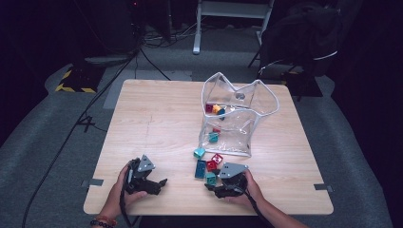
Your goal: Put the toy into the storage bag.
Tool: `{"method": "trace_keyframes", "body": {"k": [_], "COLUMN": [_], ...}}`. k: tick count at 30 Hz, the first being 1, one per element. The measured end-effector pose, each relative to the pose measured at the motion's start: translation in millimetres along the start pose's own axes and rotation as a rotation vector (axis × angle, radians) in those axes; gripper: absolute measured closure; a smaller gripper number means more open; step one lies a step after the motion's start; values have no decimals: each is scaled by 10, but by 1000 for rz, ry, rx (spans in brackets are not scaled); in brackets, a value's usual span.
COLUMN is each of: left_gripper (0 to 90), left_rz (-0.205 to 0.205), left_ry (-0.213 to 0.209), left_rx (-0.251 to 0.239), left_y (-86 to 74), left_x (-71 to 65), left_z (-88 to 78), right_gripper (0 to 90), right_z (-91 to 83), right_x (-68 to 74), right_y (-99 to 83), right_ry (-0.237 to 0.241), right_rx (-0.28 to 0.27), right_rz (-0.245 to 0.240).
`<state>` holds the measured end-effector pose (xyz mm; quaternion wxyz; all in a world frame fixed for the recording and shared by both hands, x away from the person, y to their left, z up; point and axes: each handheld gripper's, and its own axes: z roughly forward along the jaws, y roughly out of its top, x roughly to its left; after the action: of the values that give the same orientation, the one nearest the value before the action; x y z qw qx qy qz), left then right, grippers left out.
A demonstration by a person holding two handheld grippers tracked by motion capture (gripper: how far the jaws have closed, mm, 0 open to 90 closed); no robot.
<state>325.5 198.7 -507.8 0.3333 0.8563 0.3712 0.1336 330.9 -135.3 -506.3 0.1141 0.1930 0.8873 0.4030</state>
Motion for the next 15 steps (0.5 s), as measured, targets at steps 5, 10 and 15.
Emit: {"method": "trace_keyframes", "body": {"k": [5, 10, 15], "left_gripper": [56, 56, 56], "left_rz": [1, 0, 0], "left_ry": [1, 1, 1], "left_rx": [1, 1, 1], "left_y": [1, 1, 1], "left_x": [2, 2, 2], "left_z": [0, -1, 0], "right_gripper": [403, 403, 403], "right_z": [-22, -55, -100], "right_x": [-9, -7, -16], "right_y": [-14, -25, -47], "right_ry": [-1, -1, -3], "right_rx": [3, 5, 6], "right_rz": [7, 7, 13]}}
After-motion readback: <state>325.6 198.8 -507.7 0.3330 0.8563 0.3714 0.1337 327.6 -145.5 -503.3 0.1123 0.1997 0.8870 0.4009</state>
